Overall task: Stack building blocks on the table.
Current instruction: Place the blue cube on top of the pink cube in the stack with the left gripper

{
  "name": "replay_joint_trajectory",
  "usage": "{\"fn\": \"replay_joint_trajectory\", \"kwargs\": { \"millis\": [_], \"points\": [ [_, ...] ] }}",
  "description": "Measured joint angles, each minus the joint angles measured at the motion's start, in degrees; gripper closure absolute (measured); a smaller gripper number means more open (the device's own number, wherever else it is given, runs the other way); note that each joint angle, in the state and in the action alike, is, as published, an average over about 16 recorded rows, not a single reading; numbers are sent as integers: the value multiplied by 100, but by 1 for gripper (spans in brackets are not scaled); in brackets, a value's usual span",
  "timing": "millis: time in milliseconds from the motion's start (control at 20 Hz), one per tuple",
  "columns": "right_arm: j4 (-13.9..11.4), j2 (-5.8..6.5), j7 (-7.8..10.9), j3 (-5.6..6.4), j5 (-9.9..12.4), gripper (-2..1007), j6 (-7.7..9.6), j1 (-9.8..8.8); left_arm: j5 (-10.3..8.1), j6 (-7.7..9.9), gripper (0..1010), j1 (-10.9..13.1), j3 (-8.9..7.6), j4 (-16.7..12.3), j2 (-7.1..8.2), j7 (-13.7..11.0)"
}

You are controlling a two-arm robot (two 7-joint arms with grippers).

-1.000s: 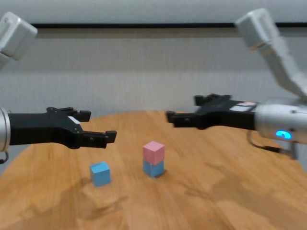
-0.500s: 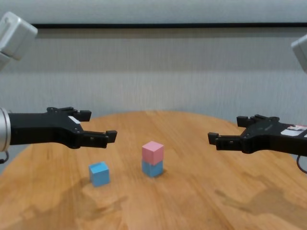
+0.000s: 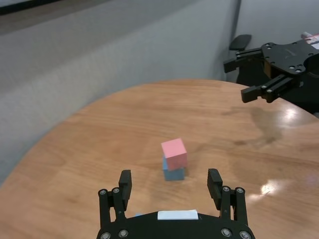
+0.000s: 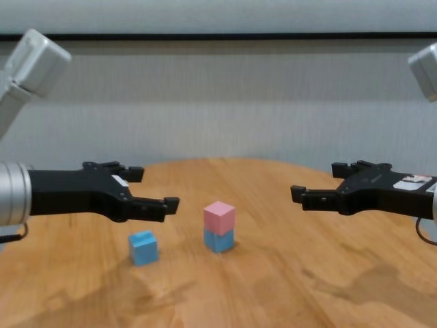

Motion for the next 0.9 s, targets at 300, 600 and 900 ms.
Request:
{"fn": "replay_joint_trajectory", "kwargs": {
  "millis": [300, 600, 900],
  "points": [
    [32, -25, 7, -11, -11, 5, -6, 34, 4, -183, 11, -246, 175, 452, -130, -105],
    [50, -39, 12, -17, -17, 4, -9, 54, 22, -348, 11, -471, 270, 950, -241, -166],
    [59, -47, 14, -21, -22, 4, -11, 65, 48, -464, 11, -608, 293, 1328, -299, -212]
  ]
}}
